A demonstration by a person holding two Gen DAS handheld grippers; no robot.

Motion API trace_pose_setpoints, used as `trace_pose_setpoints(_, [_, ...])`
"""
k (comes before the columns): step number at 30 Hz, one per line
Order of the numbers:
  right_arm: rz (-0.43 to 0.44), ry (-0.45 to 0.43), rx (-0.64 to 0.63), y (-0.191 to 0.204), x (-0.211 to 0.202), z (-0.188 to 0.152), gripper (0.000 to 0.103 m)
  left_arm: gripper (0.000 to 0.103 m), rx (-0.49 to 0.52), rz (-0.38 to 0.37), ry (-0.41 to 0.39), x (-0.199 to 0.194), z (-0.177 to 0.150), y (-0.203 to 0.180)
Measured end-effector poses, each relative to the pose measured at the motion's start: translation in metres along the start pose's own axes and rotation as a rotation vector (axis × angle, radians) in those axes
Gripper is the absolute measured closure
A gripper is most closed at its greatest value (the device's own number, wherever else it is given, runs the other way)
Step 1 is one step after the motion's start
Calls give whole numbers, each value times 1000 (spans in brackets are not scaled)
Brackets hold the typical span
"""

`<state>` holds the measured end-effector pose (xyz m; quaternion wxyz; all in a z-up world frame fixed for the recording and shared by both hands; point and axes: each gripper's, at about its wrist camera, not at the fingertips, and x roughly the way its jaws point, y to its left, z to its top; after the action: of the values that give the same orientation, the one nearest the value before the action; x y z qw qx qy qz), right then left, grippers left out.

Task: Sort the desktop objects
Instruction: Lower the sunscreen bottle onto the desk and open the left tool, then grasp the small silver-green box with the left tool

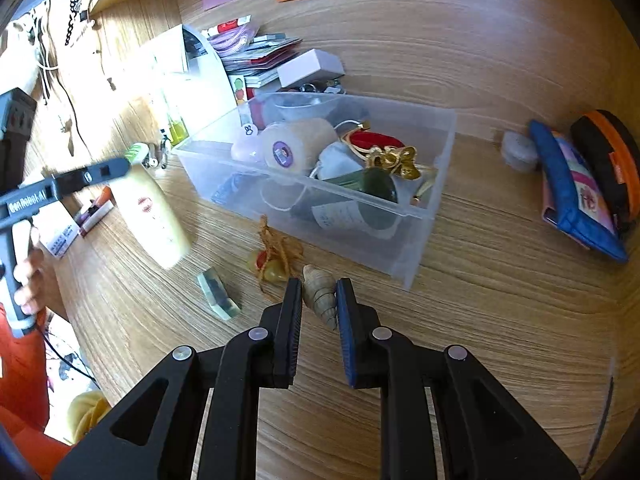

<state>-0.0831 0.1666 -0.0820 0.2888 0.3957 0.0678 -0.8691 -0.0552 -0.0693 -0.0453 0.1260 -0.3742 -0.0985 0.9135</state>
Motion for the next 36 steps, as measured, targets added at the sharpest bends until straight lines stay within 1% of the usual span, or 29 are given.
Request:
trace_pose_setpoints(2, [7, -6, 1, 2, 0, 0, 87, 71, -21, -39, 53, 18, -7, 0])
trace_pose_setpoints(5, [11, -12, -2, 4, -1, 0, 87, 71, -34, -41, 106, 39, -15, -2])
trace_pose_setpoints(6, [9, -13, -4, 5, -2, 0, 87, 71, -36, -42, 116, 43, -17, -2])
trace_pose_setpoints(8, [7, -14, -10, 6, -5, -1, 87, 71, -11, -16, 105, 40, -18, -7])
trace_pose_setpoints(9, [5, -15, -13, 6, -6, -2, 87, 67, -1, -20, 106, 38, -19, -8])
trace_pose_setpoints(10, [1, -17, -17, 5, -8, -2, 87, 59, 12, -20, 106, 36, -20, -12])
trace_pose_setpoints(11, [-1, -18, -17, 4, -8, -3, 87, 55, 31, -10, 101, 33, -21, -16])
trace_pose_setpoints(12, [2, -18, -14, 3, -9, -3, 87, 46, 47, 1, 92, 30, -22, -19])
trace_pose_setpoints(13, [6, -19, -10, 2, -9, -3, 87, 41, 65, 9, 80, 28, -23, -23])
trace_pose_setpoints(16, [17, -22, 2, 1, -8, -4, 87, 37, 136, 24, 64, 22, -22, -38])
trace_pose_setpoints(18, [31, -22, 11, 1, -6, -4, 87, 35, 178, 47, 73, 23, -17, -45])
trace_pose_setpoints(19, [36, -22, 14, 1, -6, -5, 87, 34, 185, 44, 84, 25, -15, -47])
trace_pose_setpoints(22, [40, -28, 8, 3, -8, -6, 87, 34, 174, -41, 119, 28, -9, -51])
trace_pose_setpoints(24, [39, -34, 9, 2, -11, -7, 87, 34, 220, -75, 129, 31, -12, -66])
trace_pose_setpoints(27, [24, -46, 20, -4, -17, -8, 87, 34, 288, -100, 158, 40, -22, -91])
trace_pose_setpoints(30, [16, -52, 33, -11, -23, -10, 87, 34, 326, -106, 189, 55, -31, -112])
trace_pose_setpoints(34, [5, -60, 52, -22, -31, -14, 87, 35, 355, -134, 215, 70, -41, -133])
trace_pose_setpoints(36, [1, -61, 59, -26, -34, -16, 87, 37, 364, -124, 221, 75, -44, -139])
